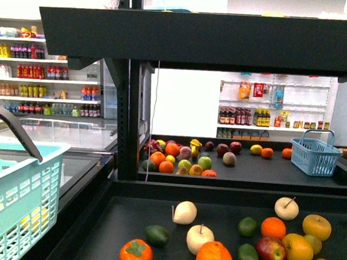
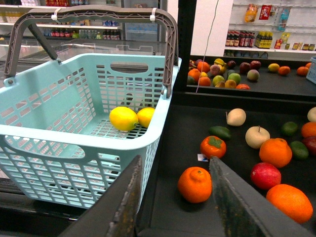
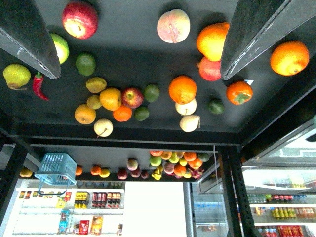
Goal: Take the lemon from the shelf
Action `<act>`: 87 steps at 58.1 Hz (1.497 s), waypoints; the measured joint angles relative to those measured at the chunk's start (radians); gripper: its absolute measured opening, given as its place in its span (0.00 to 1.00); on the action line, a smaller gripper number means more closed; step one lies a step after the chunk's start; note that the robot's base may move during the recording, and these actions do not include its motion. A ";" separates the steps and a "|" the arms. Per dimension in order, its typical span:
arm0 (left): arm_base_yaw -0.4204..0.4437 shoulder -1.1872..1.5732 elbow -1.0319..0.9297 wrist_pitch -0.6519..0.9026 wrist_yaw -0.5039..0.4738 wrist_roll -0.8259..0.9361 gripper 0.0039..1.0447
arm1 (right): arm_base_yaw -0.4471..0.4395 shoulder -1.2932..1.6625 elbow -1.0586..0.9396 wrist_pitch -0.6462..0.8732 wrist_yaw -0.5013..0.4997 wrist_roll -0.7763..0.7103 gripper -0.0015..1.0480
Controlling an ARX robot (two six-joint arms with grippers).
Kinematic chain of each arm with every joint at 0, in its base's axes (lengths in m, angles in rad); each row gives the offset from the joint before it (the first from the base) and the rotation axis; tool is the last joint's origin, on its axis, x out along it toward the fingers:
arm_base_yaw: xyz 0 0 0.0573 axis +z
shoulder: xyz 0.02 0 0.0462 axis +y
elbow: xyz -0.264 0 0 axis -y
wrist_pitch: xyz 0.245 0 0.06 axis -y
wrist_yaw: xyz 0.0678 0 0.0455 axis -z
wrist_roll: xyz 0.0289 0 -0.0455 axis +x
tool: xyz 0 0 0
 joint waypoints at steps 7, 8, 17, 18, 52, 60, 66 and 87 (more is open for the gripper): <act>0.000 0.000 0.000 0.000 0.000 0.000 0.71 | 0.000 0.000 0.000 0.000 0.000 0.000 0.93; 0.000 0.000 0.000 0.000 0.000 0.000 0.73 | 0.000 0.000 0.000 0.000 0.000 0.000 0.93; 0.000 0.000 0.000 0.000 0.000 0.002 0.93 | 0.000 0.000 0.000 0.000 0.000 0.000 0.93; 0.000 0.000 0.000 0.000 0.000 0.002 0.92 | 0.000 0.000 0.000 0.000 0.000 0.000 0.93; 0.000 0.000 0.000 0.000 0.000 0.002 0.93 | 0.000 0.000 0.000 0.000 0.000 0.000 0.93; 0.000 0.000 0.000 0.000 0.000 0.002 0.93 | 0.000 0.000 0.000 0.000 0.000 0.000 0.93; 0.000 0.000 0.000 0.000 0.000 0.002 0.93 | 0.000 0.000 0.000 0.000 0.000 0.000 0.93; 0.000 0.000 0.000 0.000 0.000 0.002 0.93 | 0.000 0.000 0.000 0.000 0.000 0.000 0.93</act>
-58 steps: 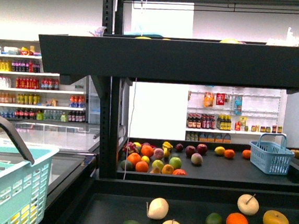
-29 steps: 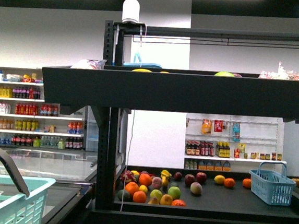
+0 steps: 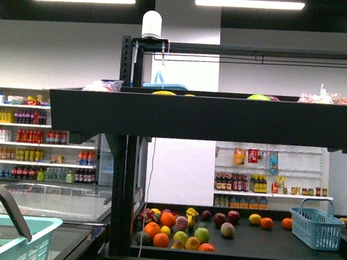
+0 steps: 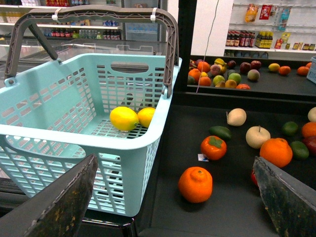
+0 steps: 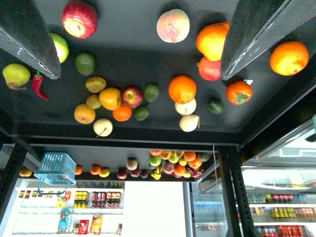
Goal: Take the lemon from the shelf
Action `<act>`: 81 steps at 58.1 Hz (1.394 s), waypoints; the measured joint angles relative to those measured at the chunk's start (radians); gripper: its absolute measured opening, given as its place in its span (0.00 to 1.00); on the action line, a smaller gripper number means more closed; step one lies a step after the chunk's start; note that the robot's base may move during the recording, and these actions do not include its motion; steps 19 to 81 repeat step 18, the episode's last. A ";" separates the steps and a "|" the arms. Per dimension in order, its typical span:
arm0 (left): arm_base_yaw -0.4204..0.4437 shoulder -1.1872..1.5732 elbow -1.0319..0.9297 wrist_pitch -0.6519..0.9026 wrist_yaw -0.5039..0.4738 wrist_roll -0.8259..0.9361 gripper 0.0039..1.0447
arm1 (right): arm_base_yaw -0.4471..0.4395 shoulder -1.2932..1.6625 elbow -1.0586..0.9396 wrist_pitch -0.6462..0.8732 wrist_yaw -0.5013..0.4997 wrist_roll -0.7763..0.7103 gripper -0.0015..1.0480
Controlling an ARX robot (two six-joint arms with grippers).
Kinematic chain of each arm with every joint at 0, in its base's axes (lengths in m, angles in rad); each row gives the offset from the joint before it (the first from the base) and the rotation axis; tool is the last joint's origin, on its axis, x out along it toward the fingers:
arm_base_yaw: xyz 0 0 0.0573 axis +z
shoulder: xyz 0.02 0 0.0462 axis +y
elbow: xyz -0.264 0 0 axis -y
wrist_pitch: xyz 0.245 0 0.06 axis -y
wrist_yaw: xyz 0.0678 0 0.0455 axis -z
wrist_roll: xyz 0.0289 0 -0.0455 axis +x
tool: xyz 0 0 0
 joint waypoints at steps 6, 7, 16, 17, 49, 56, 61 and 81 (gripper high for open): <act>0.000 0.000 0.000 0.000 0.000 0.000 0.93 | 0.000 0.000 0.000 0.000 0.000 0.000 0.93; 0.000 0.000 0.000 0.000 0.000 0.000 0.93 | 0.000 0.000 0.000 0.000 0.000 0.000 0.93; 0.000 0.000 0.000 0.000 0.000 0.000 0.93 | 0.000 0.000 0.000 0.000 0.000 0.000 0.93; 0.000 0.000 0.000 0.000 0.000 0.000 0.93 | 0.000 0.000 0.000 0.000 0.000 0.000 0.93; 0.000 0.000 0.000 0.000 0.000 0.000 0.93 | 0.000 0.000 0.000 0.000 0.000 0.000 0.93; 0.000 0.000 0.000 0.000 0.000 0.000 0.93 | 0.000 0.000 0.000 0.000 0.000 0.000 0.93; 0.000 0.000 0.000 0.000 0.000 0.000 0.93 | 0.000 0.000 0.000 0.000 0.000 0.000 0.93; 0.000 0.000 0.000 0.000 0.000 0.000 0.93 | 0.000 0.000 0.000 0.000 0.000 0.000 0.93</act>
